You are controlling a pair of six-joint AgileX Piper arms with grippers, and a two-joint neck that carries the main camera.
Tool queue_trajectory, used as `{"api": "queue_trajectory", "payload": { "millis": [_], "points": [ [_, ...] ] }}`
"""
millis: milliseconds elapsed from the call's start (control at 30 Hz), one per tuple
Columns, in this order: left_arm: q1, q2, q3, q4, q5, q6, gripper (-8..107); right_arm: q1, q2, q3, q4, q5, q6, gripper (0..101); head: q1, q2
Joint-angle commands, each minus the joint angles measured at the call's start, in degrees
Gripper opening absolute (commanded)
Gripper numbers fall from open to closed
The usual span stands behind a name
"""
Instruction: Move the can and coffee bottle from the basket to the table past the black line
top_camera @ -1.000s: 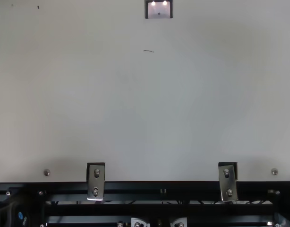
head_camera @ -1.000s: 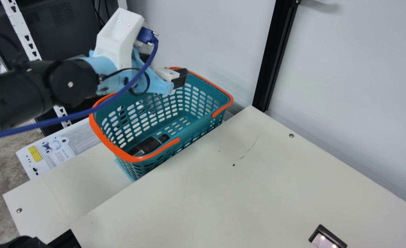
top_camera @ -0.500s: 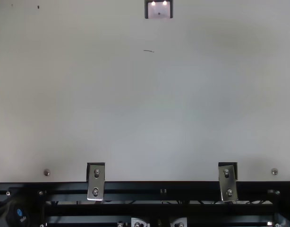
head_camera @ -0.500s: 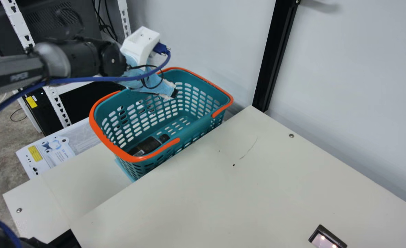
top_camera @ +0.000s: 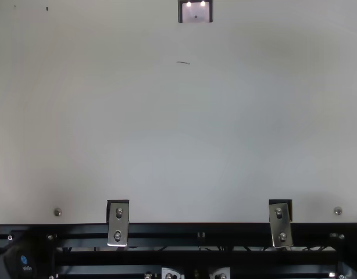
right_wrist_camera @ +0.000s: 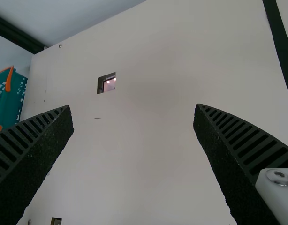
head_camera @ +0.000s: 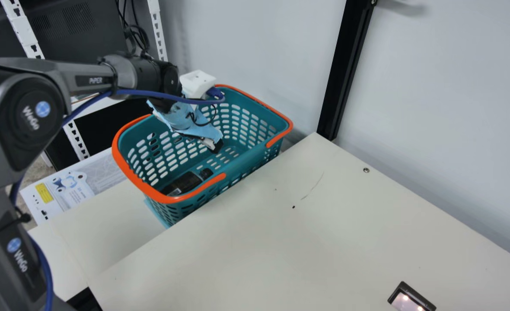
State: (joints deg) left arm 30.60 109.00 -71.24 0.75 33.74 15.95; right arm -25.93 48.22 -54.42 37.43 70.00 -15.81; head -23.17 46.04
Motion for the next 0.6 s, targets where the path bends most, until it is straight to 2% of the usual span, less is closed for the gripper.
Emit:
{"api": "queue_trajectory", "payload": {
  "millis": [0, 567],
  "points": [
    [0.46, 2.29, -1.26, -0.38, 1.67, 1.58, 90, 0.00, 0.00, 0.00, 0.00, 0.00, 0.00, 101, -1.80, 1.13],
    [3.40, 12.18, -6.53, -3.22, 7.55, 13.56, 90, 0.00, 0.00, 0.00, 0.00, 0.00, 0.00, 101, -1.80, 1.13]
  ]
}}
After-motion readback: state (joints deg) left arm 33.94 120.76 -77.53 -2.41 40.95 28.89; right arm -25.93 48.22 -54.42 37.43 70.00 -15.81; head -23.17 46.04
